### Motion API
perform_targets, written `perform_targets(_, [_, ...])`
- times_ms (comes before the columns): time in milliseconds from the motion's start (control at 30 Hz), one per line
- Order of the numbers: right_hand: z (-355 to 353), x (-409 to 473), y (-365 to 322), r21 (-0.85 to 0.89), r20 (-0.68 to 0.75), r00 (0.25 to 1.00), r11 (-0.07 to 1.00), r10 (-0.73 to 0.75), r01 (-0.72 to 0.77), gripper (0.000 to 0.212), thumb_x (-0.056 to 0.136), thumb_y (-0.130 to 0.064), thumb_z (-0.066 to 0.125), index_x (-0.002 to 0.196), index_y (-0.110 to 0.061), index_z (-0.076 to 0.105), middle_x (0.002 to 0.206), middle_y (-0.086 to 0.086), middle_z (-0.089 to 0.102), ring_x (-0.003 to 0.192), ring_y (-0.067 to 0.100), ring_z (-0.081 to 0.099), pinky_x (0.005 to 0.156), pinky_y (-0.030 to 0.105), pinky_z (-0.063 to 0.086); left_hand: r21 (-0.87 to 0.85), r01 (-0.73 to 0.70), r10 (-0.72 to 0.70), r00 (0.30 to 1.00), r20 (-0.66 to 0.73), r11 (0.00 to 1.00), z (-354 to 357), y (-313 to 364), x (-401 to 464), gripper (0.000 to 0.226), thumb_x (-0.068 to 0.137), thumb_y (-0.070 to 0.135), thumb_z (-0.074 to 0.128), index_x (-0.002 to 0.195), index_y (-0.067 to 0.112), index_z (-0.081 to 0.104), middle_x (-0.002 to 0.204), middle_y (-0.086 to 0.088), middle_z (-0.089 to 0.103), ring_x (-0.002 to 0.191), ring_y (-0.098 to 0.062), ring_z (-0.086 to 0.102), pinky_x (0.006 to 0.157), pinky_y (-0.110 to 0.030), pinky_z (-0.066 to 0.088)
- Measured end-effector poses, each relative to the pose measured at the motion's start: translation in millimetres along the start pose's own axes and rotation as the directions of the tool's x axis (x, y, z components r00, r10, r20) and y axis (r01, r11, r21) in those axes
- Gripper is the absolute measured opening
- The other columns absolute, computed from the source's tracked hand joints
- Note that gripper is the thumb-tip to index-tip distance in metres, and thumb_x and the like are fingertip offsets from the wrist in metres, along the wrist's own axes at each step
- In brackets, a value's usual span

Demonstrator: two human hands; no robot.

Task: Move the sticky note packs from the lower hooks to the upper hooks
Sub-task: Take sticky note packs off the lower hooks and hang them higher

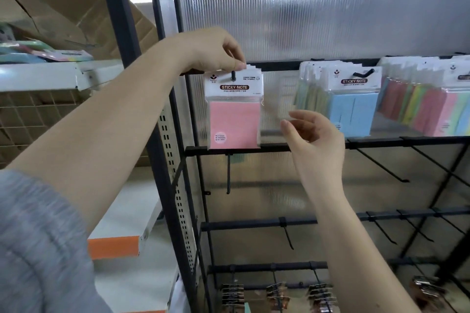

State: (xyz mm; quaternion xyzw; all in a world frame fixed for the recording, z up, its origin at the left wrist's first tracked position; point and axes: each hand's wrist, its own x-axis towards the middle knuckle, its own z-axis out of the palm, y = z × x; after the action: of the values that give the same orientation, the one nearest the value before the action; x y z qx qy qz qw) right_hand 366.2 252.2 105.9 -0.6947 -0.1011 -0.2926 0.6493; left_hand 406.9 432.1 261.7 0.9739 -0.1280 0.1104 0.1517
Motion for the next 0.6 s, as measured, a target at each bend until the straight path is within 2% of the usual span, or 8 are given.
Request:
perform_targets(100, [-13.0, 3.4, 3.2, -0.011, -0.015, 1.000, 1.000, 0.012, -0.012, 0.010, 0.087, -0.021, 0.067, 0.097, -0.024, 0.066, 0.084, -0.011, 0.069, 0.081, 0.004, 0.065, 0.074, 0.017, 0.052, 0.048, -0.005, 0.006, 1.000, -0.013, 0.999, 4.2, 14.1, 6.5, 0.019, 0.091, 0.033, 0.059, 0.106, 0.025, 0.068, 0.105, 0.009, 0.062, 0.100, -0.011, 0.056, 0.088, -0.030, 0.043])
perform_targets(233, [-36.6, 18.6, 11.4, -0.021, -0.046, 0.999, 0.999, 0.023, -0.024, 0.008, 0.089, -0.019, 0.064, 0.095, -0.023, 0.067, 0.083, -0.015, 0.066, 0.081, -0.001, 0.063, 0.070, 0.006, 0.046, 0.078, 0.000, 0.002, 1.000, -0.018, 0.997, 13.6, 36.6, 20.3, 0.021, 0.090, 0.036, 0.059, 0.105, 0.025, 0.069, 0.102, 0.011, 0.063, 0.101, -0.012, 0.057, 0.094, -0.034, 0.044])
perform_targets(433, [-81.4, 60.2, 30.3, -0.055, -0.047, 0.999, 0.998, 0.024, -0.026, 0.013, 0.090, -0.018, 0.061, 0.100, -0.018, 0.069, 0.085, -0.017, 0.065, 0.078, -0.006, 0.060, 0.073, 0.008, 0.046, 0.044, 0.019, -0.018, 0.999, -0.027, 0.999, 33.0, 78.5, 51.5, 0.021, 0.091, 0.034, 0.059, 0.103, 0.021, 0.069, 0.095, 0.009, 0.067, 0.088, -0.007, 0.061, 0.084, -0.028, 0.047])
perform_targets(533, [-100.2, 83.8, 38.9, -0.073, -0.032, 0.999, 0.997, -0.016, 0.014, 0.011, 0.090, -0.018, 0.061, 0.100, -0.019, 0.066, 0.083, -0.017, 0.063, 0.074, -0.007, 0.058, 0.073, 0.013, 0.046, 0.006, 0.042, -0.041, 0.998, -0.043, 0.999, 44.1, 95.0, 68.8, 0.017, 0.091, 0.034, 0.058, 0.099, 0.022, 0.069, 0.091, 0.010, 0.067, 0.079, -0.002, 0.059, 0.069, -0.021, 0.047])
perform_targets(600, [-109.0, 97.9, 43.1, -0.068, -0.011, 0.999, 0.997, -0.038, 0.037, 0.012, 0.090, -0.018, 0.062, 0.101, -0.021, 0.064, 0.085, -0.011, 0.064, 0.076, -0.002, 0.058, 0.075, 0.018, 0.045, -0.021, 0.063, -0.064, 0.996, -0.066, 0.998, 50.8, 103.4, 78.6, 0.016, 0.092, 0.033, 0.058, 0.097, 0.022, 0.068, 0.088, 0.010, 0.066, 0.075, -0.001, 0.058, 0.066, -0.020, 0.045])
